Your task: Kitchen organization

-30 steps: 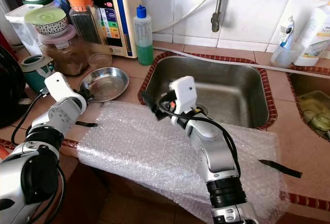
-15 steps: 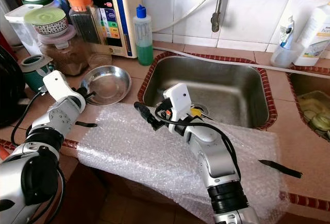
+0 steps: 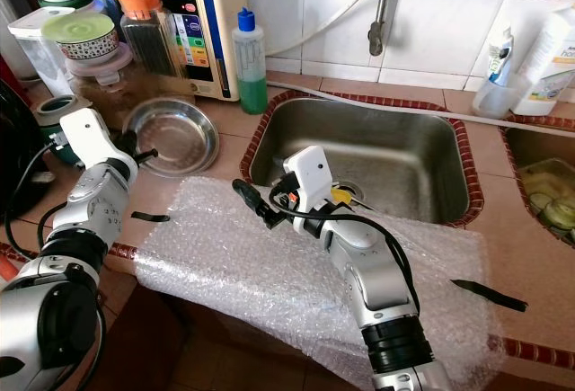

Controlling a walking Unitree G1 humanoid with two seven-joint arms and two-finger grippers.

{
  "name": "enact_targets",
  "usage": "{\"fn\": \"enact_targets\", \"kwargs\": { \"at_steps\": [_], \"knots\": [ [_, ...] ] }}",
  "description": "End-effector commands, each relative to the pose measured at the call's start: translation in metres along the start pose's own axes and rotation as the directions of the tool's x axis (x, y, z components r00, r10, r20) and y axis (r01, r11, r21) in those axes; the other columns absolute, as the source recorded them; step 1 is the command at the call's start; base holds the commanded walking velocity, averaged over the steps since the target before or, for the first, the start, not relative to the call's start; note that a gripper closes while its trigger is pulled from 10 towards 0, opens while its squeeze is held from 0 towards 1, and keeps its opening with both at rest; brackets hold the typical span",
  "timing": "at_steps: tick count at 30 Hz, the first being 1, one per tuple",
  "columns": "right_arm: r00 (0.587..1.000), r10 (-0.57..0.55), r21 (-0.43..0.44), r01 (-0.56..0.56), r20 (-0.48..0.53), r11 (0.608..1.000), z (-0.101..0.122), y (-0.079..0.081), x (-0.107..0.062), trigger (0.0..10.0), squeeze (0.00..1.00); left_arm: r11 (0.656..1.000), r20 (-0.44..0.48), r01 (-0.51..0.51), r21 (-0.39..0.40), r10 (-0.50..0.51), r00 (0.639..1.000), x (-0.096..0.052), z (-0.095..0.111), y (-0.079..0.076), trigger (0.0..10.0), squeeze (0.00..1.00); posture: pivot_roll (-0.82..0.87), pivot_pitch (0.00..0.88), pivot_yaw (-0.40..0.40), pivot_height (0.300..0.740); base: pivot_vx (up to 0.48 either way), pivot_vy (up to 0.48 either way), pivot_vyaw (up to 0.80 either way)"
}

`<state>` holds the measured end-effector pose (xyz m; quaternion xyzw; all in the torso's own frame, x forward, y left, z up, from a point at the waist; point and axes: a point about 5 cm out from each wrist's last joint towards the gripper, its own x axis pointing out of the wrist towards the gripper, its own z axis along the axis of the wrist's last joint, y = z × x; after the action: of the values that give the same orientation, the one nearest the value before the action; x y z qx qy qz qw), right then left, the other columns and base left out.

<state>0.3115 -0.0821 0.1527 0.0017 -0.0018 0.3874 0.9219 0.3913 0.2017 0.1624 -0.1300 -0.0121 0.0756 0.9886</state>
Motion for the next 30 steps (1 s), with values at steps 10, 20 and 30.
{"fn": "enact_targets", "kwargs": {
  "at_steps": [10,20,30],
  "knots": [
    [0.974,-0.211,0.081,0.205,0.078,0.975,0.011,-0.021,0.003,10.0,0.0,0.959,0.243,0.25,0.134,-0.276,0.93,-0.007,0.029,-0.038,0.0,0.0,0.06,0.0,0.064,0.74,0.0,0.0,0.0],
    [0.903,-0.408,0.284,0.359,0.138,0.889,0.024,-0.044,0.005,10.0,0.0,0.876,0.336,0.468,0.116,-0.478,0.811,-0.023,0.037,-0.077,0.0,0.0,0.06,0.0,0.066,0.74,0.0,0.0,0.0],
    [0.88,-0.447,0.317,0.383,0.159,0.868,0.032,-0.053,0.01,10.0,0.0,0.811,0.34,0.581,0.073,-0.567,0.75,-0.042,0.029,-0.107,0.0,0.0,0.07,0.0,0.064,0.74,0.0,0.0,0.0]
  ]
}}
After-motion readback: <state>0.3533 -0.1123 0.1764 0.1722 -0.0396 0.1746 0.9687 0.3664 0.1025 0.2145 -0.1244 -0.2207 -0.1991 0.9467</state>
